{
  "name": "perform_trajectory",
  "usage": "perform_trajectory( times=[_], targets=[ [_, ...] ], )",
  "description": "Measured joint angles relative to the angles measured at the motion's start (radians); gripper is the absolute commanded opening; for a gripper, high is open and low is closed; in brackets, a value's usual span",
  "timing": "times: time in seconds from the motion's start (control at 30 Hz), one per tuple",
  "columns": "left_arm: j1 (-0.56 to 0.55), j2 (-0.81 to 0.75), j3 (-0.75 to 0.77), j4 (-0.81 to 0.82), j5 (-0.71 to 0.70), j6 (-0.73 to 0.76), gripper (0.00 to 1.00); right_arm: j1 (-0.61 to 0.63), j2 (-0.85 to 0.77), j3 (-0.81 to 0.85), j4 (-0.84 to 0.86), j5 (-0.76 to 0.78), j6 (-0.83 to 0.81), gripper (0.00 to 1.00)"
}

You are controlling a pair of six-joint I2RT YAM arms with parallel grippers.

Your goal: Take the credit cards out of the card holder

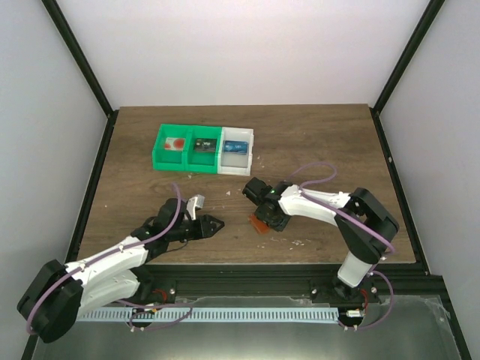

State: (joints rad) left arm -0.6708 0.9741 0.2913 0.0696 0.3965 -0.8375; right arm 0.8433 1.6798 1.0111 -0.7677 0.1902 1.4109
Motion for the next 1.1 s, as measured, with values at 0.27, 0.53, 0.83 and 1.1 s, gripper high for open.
perform_trajectory(
  times=[0.27, 0.53, 0.83, 1.1],
  targets=[
    [0.002, 0.018, 0.0, 0.004, 0.0, 0.0, 0.45, 0.0, -0.021, 0.006, 0.009, 0.002, -0.003, 0.4],
    [0.003, 0.039, 0.0, 0.007, 0.0, 0.0, 0.45, 0.0, 0.034, 0.038, -0.008, 0.005, 0.002, 0.35],
    [0.003, 0.049, 0.0, 0.011, 0.0, 0.001, 0.45, 0.0, 0.032, 0.039, -0.015, 0.013, -0.006, 0.13],
    [0.003, 0.059, 0.0, 0.012, 0.0, 0.001, 0.45, -0.001, -0.008, -0.002, 0.043, 0.0, -0.077, 0.0]
  ],
)
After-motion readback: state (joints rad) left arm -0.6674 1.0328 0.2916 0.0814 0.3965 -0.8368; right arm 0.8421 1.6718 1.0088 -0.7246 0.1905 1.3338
